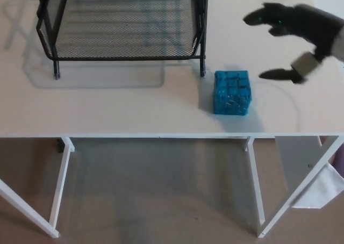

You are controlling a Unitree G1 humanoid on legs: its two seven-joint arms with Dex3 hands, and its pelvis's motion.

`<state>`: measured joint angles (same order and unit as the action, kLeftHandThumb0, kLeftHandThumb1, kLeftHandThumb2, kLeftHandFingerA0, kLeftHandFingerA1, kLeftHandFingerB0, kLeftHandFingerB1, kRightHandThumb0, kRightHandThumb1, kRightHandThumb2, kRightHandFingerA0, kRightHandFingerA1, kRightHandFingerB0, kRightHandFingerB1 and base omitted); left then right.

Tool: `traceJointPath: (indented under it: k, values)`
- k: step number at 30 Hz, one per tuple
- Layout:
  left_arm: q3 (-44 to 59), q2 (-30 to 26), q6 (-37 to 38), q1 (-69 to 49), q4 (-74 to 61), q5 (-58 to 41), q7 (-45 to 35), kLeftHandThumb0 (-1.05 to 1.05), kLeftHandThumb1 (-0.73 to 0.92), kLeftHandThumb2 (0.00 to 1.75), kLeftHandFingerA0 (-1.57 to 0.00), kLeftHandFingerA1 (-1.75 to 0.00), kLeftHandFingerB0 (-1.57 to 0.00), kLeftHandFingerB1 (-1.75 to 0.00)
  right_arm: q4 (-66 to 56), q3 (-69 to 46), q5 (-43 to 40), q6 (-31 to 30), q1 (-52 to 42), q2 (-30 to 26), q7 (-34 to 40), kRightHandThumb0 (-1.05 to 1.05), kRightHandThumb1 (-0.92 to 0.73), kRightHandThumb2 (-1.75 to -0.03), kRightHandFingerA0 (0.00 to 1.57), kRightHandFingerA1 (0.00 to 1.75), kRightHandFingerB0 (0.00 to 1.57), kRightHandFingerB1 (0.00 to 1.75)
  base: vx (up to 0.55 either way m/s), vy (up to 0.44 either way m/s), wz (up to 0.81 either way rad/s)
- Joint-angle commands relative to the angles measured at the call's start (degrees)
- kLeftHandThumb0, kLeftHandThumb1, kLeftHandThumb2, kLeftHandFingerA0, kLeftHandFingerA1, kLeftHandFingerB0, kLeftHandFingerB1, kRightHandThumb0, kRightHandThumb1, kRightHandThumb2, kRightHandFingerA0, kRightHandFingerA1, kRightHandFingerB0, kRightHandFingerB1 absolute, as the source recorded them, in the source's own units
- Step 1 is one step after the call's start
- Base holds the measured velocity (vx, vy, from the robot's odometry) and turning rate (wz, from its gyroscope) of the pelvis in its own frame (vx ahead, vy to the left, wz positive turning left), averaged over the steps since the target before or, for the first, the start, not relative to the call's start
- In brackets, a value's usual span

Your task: The robot walks towards a desk on which a file tray is kept in the middle and a cube is kept to its right. The robot lifts the cube using its right hand and places it on the file tray.

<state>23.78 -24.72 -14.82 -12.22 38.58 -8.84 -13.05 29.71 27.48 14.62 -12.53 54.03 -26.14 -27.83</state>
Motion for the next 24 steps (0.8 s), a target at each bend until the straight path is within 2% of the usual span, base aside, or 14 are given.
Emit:
traceJointPath:
  k: [1,2,3,4,7,8,9,12,13,14,16,17,18,24]
  values:
    - [-0.4,-0.1,2.5,1.0,1.5,0.5,1.8,-0.65,0.92,0.67,-0.25,-0.45,-0.19,-0.34,2.7,1.1,4.4,-2.5,2.2,1.9,-1.3,-0.64,-0.55,-0.57,0.17,0.42,0.20,0.29,0.00,0.000,0.00]
    - [-0.3,0.5,1.1,0.4,-0.9,0.2,2.3,-0.64,0.92,0.67,-0.25,-0.46,-0.20,-0.35,2.9,1.4,5.1,-2.1,1.8,2.5,-0.7,-0.68,-0.43,-0.79,0.17,0.50,0.15,0.41,0.00,0.000,0.00]
    - [-0.5,0.6,0.9,0.1,-1.6,0.2,2.3,-0.65,0.92,0.67,-0.24,-0.46,-0.19,-0.35,3.2,1.7,5.4,-1.8,1.6,3.0,-0.6,-0.67,-0.44,-0.79,0.18,0.50,0.15,0.41,0.00,0.000,0.00]
    - [-0.5,0.6,1.1,-0.2,-1.7,0.2,2.1,-0.65,0.92,0.67,-0.24,-0.45,-0.19,-0.34,3.1,2.1,5.9,-1.9,1.0,3.5,-0.4,-0.64,-0.56,-0.58,0.20,0.42,0.22,0.30,0.00,0.000,0.00]
    - [-0.7,0.9,0.3,-0.9,-3.2,0.1,2.1,-0.65,0.92,0.68,-0.23,-0.47,-0.18,-0.35,2.7,2.3,6.6,-2.9,-0.9,4.6,-0.1,-0.61,-0.56,-0.57,0.18,0.39,0.25,0.29,0.00,0.000,0.00]
    - [-0.7,0.7,0.8,-0.4,-1.9,0.2,1.9,-0.64,0.92,0.68,-0.24,-0.45,-0.18,-0.33,2.9,2.4,6.7,-2.7,-1.6,5.0,0.1,-0.59,-0.54,-0.58,0.17,0.42,0.26,0.31,0.00,0.000,0.00]
    - [-1.0,0.4,2.6,0.4,1.2,0.5,1.5,-0.65,0.91,0.67,-0.24,-0.44,-0.20,-0.33,3.1,2.6,6.9,-2.5,-3.3,5.4,0.3,-0.63,-0.42,-0.77,0.13,0.49,0.18,0.42,0.00,0.000,0.00]
    - [-1.5,0.2,2.5,0.6,1.3,1.0,2.1,-0.66,0.91,0.67,-0.25,-0.45,-0.22,-0.34,3.9,3.1,8.3,-2.4,-4.8,5.6,0.3,-0.64,-0.42,-0.77,0.13,0.50,0.18,0.42,0.00,0.000,0.00]
    - [-2.2,0.2,2.9,0.0,0.3,1.6,2.3,-0.65,0.92,0.68,-0.27,-0.45,-0.22,-0.35,4.4,3.7,9.1,-2.2,-5.5,5.4,0.5,-0.64,-0.41,-0.77,0.13,0.51,0.17,0.42,0.00,0.000,0.00]
    - [-2.2,0.2,3.0,-0.1,0.1,1.6,2.3,-0.65,0.92,0.68,-0.28,-0.46,-0.23,-0.35,4.7,3.8,9.4,-2.0,-5.7,5.4,0.5,-0.60,-0.53,-0.57,0.18,0.49,0.24,0.32,0.00,0.000,0.00]
    - [-2.2,0.0,2.9,-0.1,-0.2,1.4,2.3,-0.65,0.92,0.68,-0.28,-0.46,-0.23,-0.35,4.9,3.7,9.6,-1.9,-5.9,5.5,0.5,-0.60,-0.53,-0.57,0.18,0.49,0.24,0.32,0.00,0.000,0.00]
    - [-2.4,-0.1,4.3,0.2,1.2,1.7,2.1,-0.66,0.92,0.67,-0.28,-0.46,-0.23,-0.36,4.4,3.7,9.7,-2.4,-6.4,5.3,-0.2,-0.66,-0.41,-0.78,0.13,0.54,0.17,0.44,0.00,0.000,0.00]
    - [-2.6,-0.3,4.7,0.8,2.3,1.8,2.1,-0.66,0.92,0.68,-0.28,-0.46,-0.22,-0.36,5.1,4.3,10.3,-2.0,-6.3,5.3,-0.5,-0.64,-0.54,-0.56,0.15,0.52,0.22,0.34,0.00,0.000,0.00]
    - [-3.2,0.0,2.5,0.6,-0.5,1.9,2.4,-0.64,0.92,0.68,-0.29,-0.45,-0.24,-0.36,7.1,4.5,10.8,-1.7,-7.6,7.0,0.5,-0.67,-0.52,-0.57,0.15,0.51,0.21,0.35,0.00,0.000,0.00]
